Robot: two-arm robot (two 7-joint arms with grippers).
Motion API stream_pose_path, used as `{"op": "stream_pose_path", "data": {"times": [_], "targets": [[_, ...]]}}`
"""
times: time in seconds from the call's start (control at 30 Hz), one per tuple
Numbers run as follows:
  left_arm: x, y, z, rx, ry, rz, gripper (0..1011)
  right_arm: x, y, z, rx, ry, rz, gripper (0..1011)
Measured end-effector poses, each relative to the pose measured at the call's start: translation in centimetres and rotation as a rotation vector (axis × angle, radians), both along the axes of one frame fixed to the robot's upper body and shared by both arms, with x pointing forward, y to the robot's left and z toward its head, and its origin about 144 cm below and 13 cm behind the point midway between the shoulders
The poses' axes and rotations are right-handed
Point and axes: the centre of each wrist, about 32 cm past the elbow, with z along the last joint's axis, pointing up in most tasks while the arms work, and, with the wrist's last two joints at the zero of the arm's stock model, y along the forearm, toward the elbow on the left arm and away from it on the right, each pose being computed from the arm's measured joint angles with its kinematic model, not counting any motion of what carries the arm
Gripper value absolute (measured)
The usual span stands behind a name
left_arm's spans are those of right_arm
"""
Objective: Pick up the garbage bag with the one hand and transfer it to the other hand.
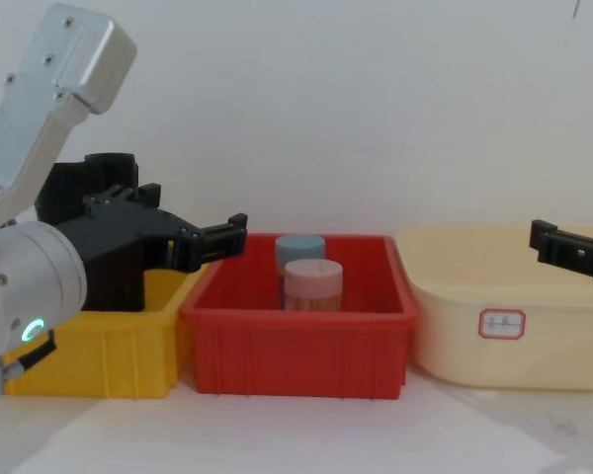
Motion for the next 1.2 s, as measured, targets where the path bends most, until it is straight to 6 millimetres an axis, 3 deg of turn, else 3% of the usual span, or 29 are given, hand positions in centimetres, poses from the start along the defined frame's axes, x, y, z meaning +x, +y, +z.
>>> {"op": "stream_pose_path", "data": {"times": [1.2], "targets": [[0.0, 0.0, 0.0, 0.0, 0.0, 0.0, 1001, 0.0, 0.0, 0.0, 0.0, 0.0, 0.0, 1000]]}}
